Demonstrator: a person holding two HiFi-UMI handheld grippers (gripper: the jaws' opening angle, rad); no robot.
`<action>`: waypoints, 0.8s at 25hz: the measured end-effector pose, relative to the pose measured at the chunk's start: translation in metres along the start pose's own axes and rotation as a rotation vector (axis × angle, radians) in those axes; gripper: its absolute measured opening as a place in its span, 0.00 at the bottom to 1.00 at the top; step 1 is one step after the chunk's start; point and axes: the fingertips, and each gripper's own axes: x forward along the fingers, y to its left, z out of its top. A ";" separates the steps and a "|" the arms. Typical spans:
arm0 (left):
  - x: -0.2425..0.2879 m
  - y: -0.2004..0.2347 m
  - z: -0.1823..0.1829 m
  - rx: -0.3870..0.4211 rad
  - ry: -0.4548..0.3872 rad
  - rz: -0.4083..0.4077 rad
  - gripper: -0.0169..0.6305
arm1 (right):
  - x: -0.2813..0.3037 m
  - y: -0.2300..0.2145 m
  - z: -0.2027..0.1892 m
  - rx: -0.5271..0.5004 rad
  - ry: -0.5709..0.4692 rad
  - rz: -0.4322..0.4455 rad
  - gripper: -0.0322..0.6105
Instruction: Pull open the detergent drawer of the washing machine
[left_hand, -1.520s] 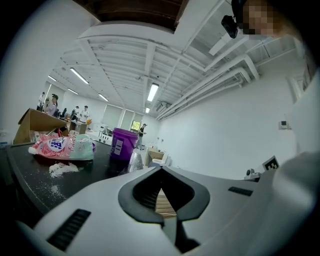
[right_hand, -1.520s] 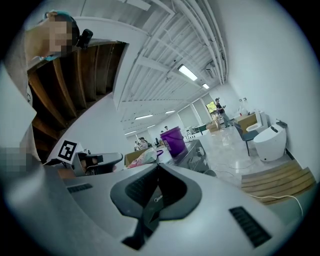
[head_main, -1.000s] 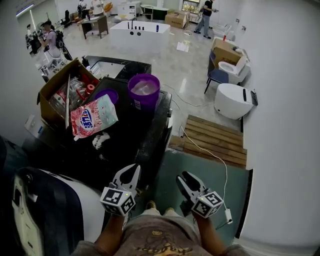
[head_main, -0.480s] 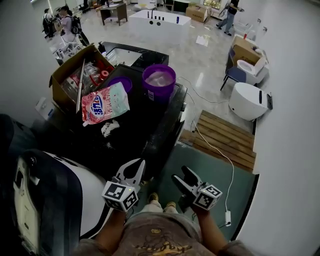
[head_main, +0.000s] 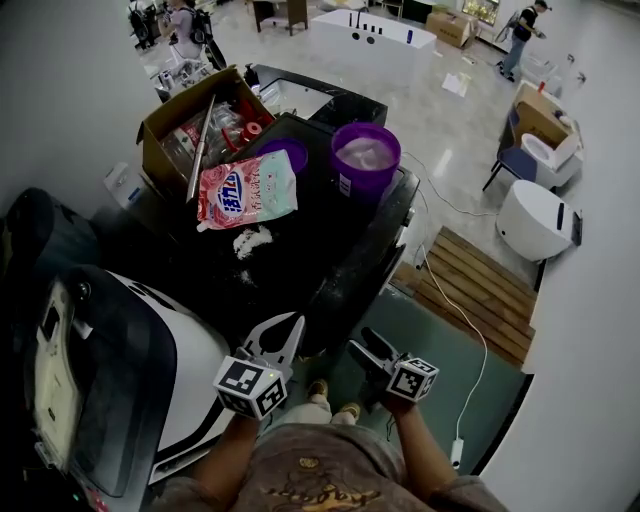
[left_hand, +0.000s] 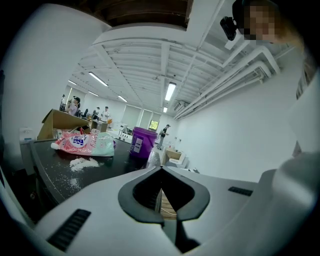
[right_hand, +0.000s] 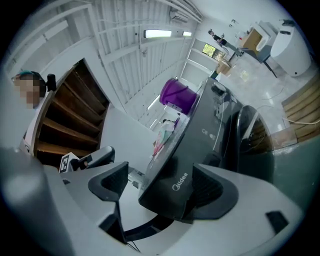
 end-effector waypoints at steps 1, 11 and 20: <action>-0.001 0.003 -0.003 0.004 0.007 0.010 0.06 | 0.004 -0.006 -0.004 0.023 0.009 0.003 0.66; -0.010 0.022 -0.011 -0.009 0.017 0.090 0.06 | 0.046 -0.018 -0.020 0.111 0.055 0.168 0.66; -0.026 0.041 -0.019 -0.009 0.035 0.161 0.06 | 0.066 -0.049 -0.027 0.218 0.054 0.219 0.66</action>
